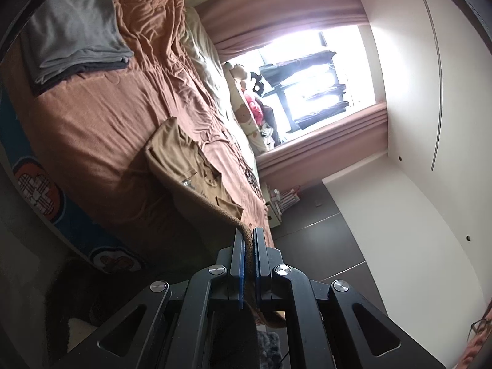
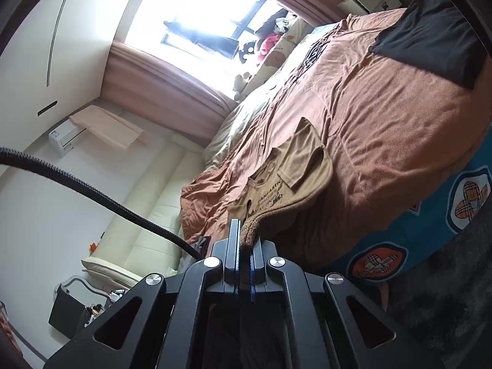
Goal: Fold small clothes
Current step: 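Lift the hem with both tools and fold it over toward the collar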
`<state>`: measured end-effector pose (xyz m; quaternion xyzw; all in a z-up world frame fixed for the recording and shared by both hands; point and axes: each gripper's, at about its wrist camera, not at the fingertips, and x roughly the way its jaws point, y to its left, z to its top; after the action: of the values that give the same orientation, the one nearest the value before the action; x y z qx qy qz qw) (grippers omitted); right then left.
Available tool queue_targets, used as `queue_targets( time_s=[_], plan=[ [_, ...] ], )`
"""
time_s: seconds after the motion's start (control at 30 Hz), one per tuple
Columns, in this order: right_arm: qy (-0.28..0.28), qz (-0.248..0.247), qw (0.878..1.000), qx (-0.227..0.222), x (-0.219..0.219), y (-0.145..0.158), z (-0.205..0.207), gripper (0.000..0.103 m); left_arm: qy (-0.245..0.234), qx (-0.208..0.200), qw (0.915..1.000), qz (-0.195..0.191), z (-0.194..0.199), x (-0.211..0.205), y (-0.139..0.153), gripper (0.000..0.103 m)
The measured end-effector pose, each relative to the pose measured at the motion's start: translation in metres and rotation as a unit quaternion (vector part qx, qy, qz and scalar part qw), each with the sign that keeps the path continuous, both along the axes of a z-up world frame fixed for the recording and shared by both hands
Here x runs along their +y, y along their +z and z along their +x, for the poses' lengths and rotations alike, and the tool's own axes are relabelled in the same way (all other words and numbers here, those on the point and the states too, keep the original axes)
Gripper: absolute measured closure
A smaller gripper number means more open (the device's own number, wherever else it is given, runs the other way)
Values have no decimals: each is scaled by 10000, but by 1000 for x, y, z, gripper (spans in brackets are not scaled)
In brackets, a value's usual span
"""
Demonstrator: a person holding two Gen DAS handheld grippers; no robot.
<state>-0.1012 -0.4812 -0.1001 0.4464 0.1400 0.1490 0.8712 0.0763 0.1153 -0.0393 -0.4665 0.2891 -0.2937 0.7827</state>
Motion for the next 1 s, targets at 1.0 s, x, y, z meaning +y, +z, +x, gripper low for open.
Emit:
queue_targets(
  time_s=[1.0],
  plan=[
    [11,-476,9981,-393,-30,98,249,102,209,-345,9980,490,225,-43,75,99]
  ],
)
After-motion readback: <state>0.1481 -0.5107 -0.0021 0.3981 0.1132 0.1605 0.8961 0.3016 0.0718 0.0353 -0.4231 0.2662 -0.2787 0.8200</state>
